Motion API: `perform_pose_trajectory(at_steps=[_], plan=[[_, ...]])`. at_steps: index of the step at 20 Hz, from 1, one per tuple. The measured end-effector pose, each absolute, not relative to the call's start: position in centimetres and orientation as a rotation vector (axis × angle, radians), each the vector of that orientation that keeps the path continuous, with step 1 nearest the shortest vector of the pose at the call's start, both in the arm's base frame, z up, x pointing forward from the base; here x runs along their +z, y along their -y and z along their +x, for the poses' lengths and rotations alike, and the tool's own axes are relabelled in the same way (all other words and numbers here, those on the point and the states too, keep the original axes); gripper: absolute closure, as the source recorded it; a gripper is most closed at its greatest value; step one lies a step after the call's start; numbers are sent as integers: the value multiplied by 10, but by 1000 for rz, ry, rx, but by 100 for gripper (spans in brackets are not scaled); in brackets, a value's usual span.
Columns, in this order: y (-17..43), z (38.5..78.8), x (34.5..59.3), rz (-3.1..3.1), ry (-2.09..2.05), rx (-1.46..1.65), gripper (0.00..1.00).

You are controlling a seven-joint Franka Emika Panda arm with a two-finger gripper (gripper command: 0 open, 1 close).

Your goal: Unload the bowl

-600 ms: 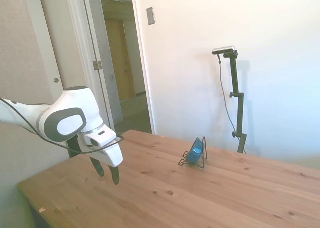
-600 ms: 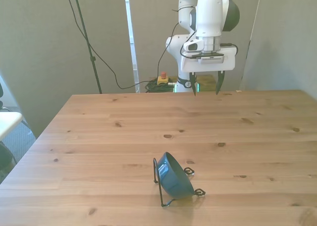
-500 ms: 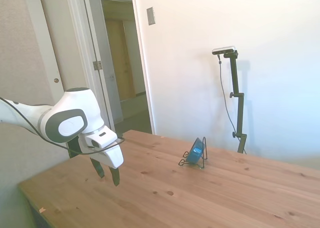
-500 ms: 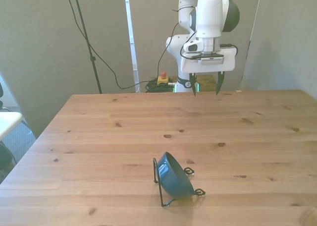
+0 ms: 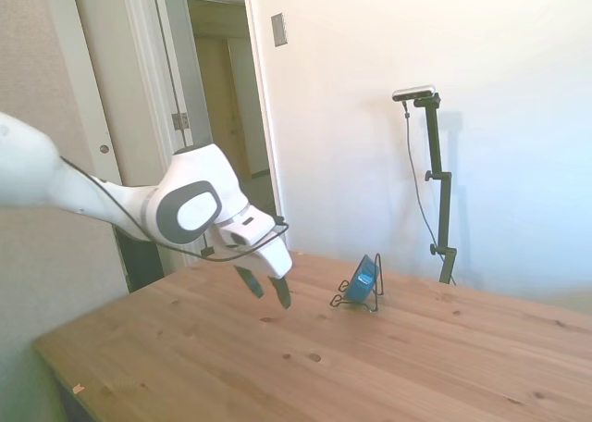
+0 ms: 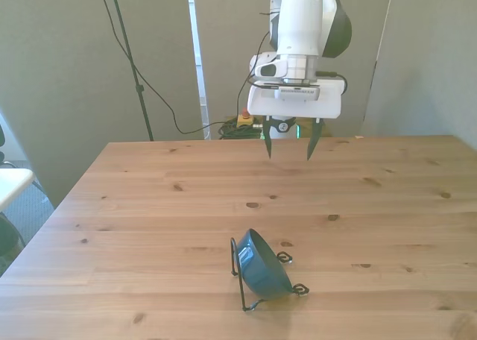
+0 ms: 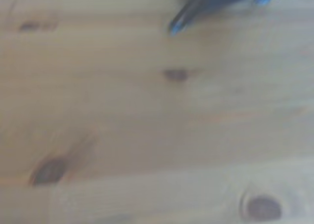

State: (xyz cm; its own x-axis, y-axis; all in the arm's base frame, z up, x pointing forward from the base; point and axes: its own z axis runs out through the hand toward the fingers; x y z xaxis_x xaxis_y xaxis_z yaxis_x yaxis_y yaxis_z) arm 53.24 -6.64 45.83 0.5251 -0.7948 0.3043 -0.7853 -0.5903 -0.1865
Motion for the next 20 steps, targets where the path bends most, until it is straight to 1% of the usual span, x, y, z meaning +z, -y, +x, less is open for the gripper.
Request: perform_pose_trajectory(at_steps=[4,5,9,15,20], plan=[[73,590,460,-2684,-1437,-645,0],[66,615,457,-2678,-1434,-666,0],[73,626,460,-2669,-1485,-762,0],[87,667,447,-2614,-1579,-878,0],[94,692,440,-2594,-1641,-938,0]])
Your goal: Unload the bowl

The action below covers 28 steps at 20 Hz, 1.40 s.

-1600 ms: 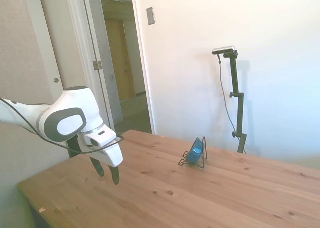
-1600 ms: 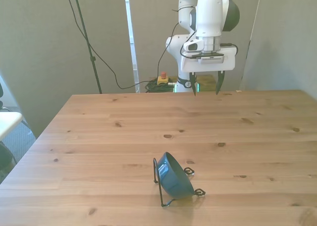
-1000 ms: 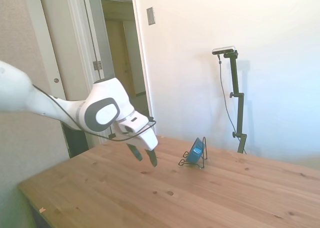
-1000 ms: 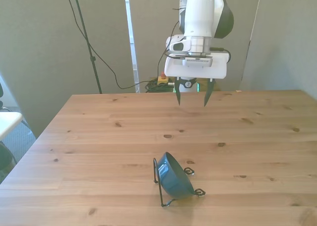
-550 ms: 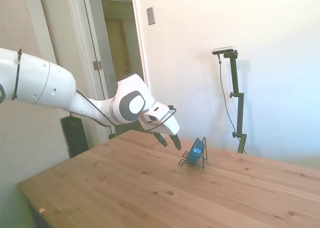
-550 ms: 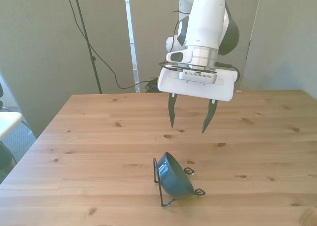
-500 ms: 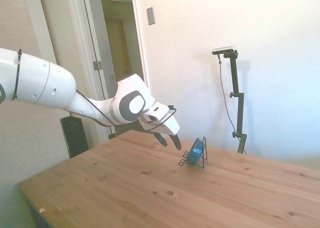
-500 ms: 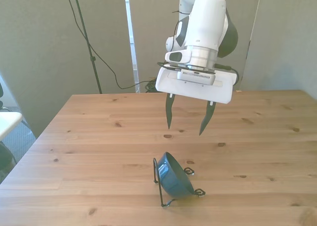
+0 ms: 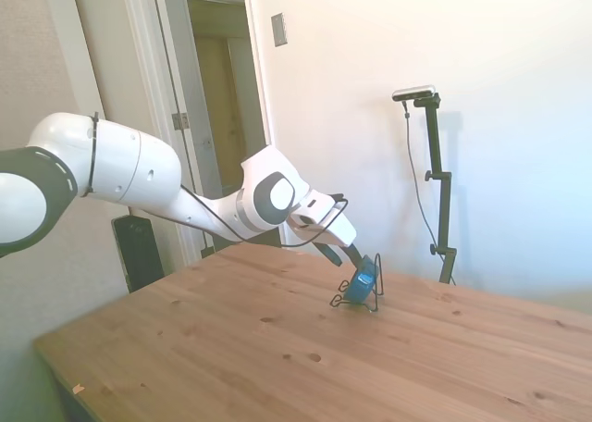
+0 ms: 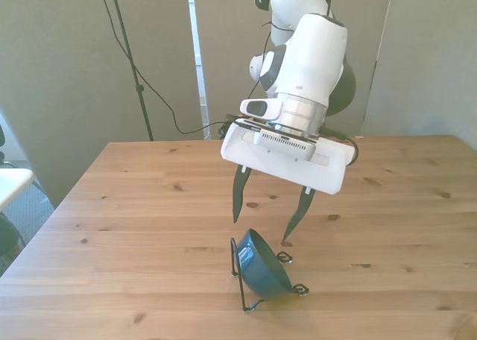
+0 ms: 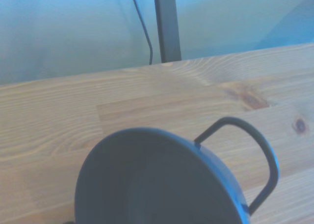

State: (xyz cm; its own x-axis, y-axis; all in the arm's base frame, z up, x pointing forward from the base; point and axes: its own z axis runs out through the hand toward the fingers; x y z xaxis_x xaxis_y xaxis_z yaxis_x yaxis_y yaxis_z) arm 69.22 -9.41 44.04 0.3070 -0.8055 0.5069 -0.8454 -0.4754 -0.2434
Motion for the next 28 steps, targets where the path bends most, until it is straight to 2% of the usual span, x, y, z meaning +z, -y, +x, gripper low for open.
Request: perform_pose_trajectory(at_steps=[19,20,28], plan=[[92,720,420,2344,1586,869,0],[92,721,419,2340,1586,867,100],[92,726,416,2312,1569,861,100]])
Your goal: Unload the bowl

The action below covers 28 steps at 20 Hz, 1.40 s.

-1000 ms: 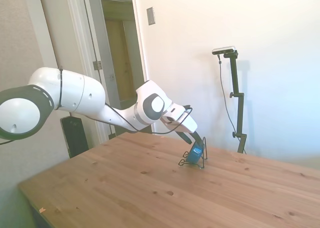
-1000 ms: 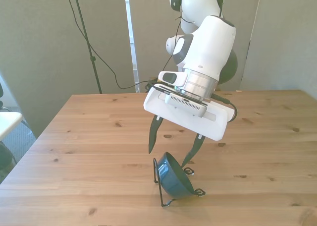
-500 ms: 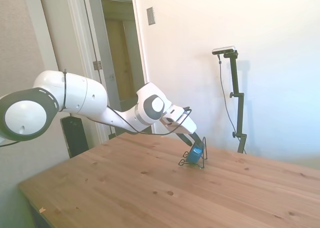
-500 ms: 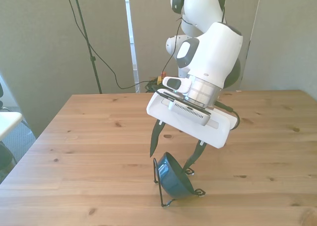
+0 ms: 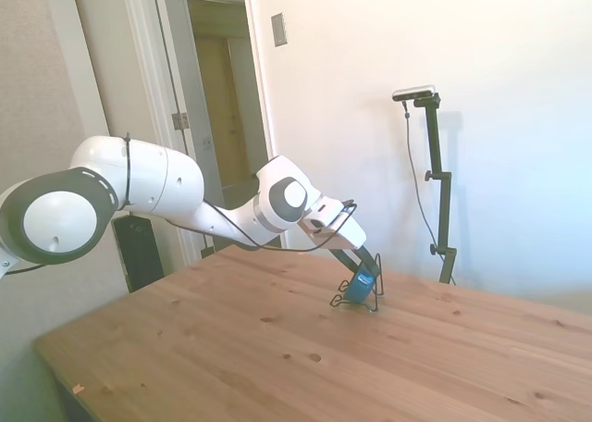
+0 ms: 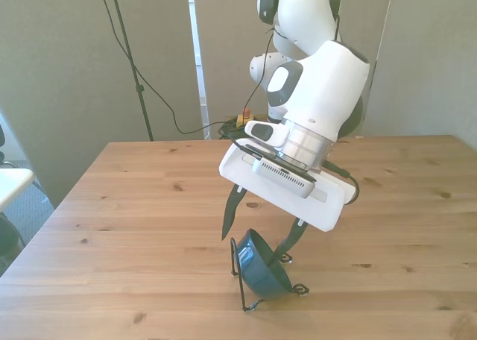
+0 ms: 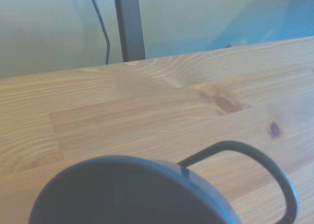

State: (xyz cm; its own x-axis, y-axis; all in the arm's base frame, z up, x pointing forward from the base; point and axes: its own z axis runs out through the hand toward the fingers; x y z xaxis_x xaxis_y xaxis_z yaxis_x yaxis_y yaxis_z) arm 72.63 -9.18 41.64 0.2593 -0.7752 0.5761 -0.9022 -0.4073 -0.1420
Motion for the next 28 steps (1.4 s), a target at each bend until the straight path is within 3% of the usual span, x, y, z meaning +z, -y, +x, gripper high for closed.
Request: perform_pose_trajectory(at_steps=[17,28], plan=[[86,724,415,2286,1573,826,100],[84,720,430,2286,1585,836,100]])
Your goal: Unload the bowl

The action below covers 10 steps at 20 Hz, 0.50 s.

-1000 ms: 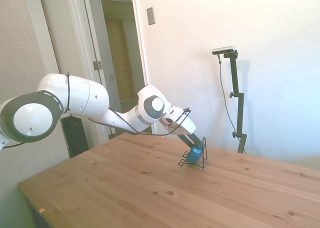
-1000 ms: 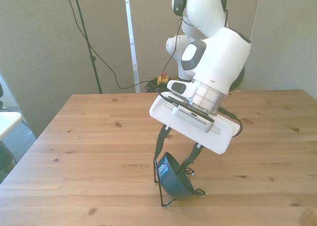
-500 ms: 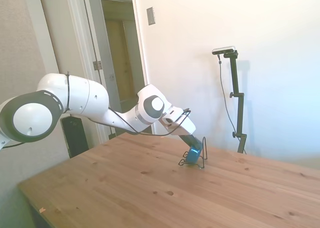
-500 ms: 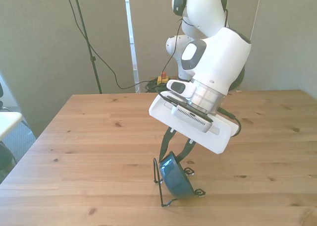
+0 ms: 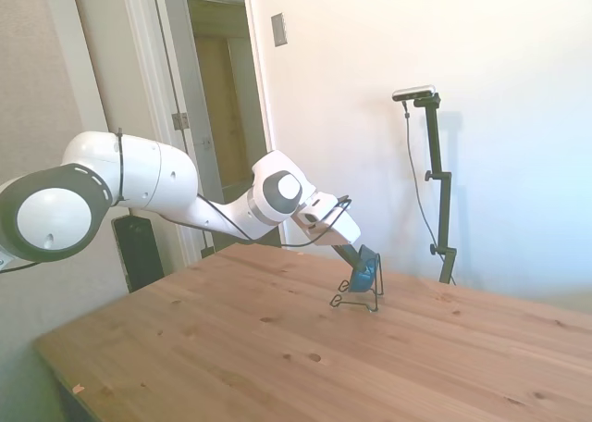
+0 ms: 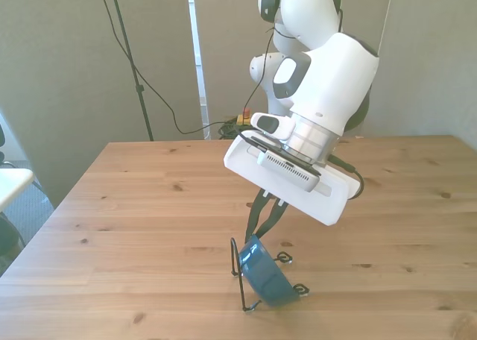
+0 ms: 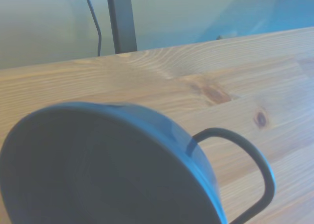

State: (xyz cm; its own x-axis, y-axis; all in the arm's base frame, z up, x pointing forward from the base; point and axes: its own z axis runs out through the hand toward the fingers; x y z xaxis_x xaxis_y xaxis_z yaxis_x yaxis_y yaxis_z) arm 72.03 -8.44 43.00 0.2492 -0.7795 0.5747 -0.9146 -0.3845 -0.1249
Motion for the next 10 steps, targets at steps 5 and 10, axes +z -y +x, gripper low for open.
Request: perform_pose_trajectory(at_steps=[5,10], plan=[[74,716,442,2310,1586,848,100],[40,713,461,2383,1561,878,100]])
